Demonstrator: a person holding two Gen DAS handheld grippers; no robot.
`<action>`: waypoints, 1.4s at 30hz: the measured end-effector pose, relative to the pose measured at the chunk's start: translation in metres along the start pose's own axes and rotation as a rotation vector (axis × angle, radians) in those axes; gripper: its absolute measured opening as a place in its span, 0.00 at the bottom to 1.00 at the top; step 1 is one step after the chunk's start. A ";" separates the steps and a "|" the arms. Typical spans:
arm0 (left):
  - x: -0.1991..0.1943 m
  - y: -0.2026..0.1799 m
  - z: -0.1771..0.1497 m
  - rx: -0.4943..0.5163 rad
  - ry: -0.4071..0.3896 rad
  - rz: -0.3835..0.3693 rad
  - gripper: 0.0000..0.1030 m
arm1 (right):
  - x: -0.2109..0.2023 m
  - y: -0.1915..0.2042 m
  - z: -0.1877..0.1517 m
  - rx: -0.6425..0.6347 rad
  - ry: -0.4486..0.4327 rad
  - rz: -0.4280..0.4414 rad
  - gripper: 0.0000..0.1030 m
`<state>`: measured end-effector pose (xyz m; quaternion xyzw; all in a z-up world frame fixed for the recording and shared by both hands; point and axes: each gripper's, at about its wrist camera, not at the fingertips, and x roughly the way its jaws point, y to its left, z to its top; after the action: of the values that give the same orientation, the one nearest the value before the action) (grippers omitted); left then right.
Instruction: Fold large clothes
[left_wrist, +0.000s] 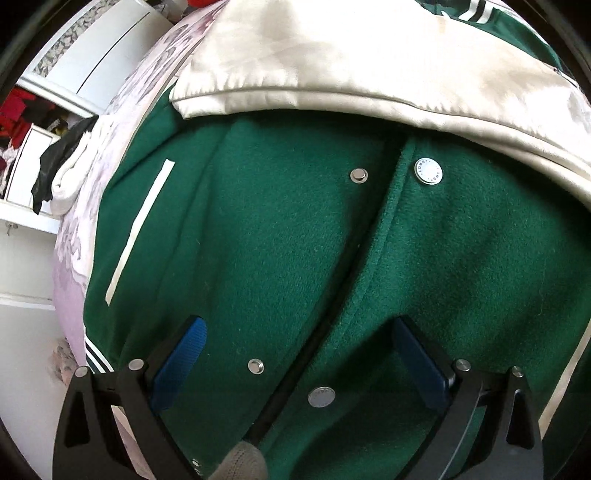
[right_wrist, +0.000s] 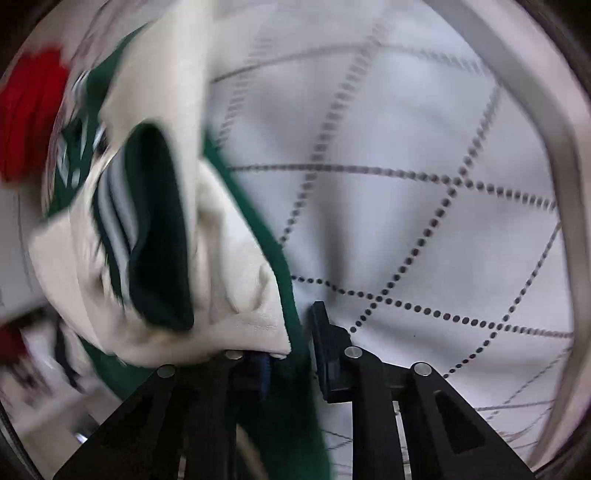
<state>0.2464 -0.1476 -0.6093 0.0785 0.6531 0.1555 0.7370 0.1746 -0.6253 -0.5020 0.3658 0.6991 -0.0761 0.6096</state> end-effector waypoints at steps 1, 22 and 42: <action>0.000 0.001 -0.001 -0.007 0.002 -0.001 1.00 | -0.003 -0.009 0.001 0.052 0.005 0.030 0.19; -0.135 -0.170 -0.186 0.634 -0.261 0.411 1.00 | -0.137 -0.131 -0.098 -0.288 -0.013 -0.429 0.70; -0.092 -0.217 -0.210 0.697 -0.142 0.360 1.00 | -0.182 -0.173 -0.049 -0.157 -0.035 -0.413 0.70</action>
<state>0.0579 -0.4003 -0.6199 0.4478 0.5901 0.0454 0.6702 0.0288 -0.7995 -0.3837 0.1649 0.7523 -0.1509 0.6198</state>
